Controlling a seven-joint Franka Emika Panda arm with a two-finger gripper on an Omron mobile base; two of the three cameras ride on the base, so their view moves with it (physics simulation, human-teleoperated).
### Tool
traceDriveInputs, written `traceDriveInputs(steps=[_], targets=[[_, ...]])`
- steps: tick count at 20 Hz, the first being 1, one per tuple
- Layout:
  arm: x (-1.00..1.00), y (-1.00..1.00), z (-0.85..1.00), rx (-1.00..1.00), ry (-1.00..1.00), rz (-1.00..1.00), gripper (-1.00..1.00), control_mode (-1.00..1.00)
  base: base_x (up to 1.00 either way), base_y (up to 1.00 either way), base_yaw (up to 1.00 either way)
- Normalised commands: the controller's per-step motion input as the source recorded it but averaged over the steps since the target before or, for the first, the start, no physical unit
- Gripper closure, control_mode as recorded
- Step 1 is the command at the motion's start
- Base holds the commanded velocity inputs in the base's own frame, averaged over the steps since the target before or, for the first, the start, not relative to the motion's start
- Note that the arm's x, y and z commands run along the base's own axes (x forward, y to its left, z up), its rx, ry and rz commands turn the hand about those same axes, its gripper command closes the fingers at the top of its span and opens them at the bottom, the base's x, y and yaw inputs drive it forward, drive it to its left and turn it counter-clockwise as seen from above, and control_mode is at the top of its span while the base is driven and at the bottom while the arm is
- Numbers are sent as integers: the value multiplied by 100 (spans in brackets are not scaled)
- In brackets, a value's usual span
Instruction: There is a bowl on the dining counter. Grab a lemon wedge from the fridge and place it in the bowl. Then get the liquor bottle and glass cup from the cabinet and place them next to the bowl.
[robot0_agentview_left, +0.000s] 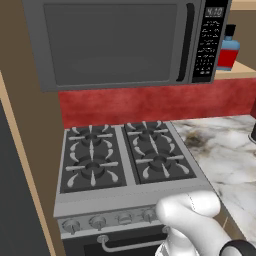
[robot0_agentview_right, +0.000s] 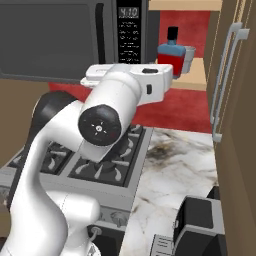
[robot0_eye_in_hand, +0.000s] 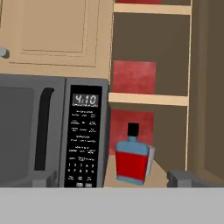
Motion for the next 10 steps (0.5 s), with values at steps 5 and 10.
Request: traceDriveInputs(steps=[5,10], targets=[[26,-20,0,0,-12,1,-100,-100,0,0,0],[44,-11,0,0,-9,0,-100,-100,0,0,0]])
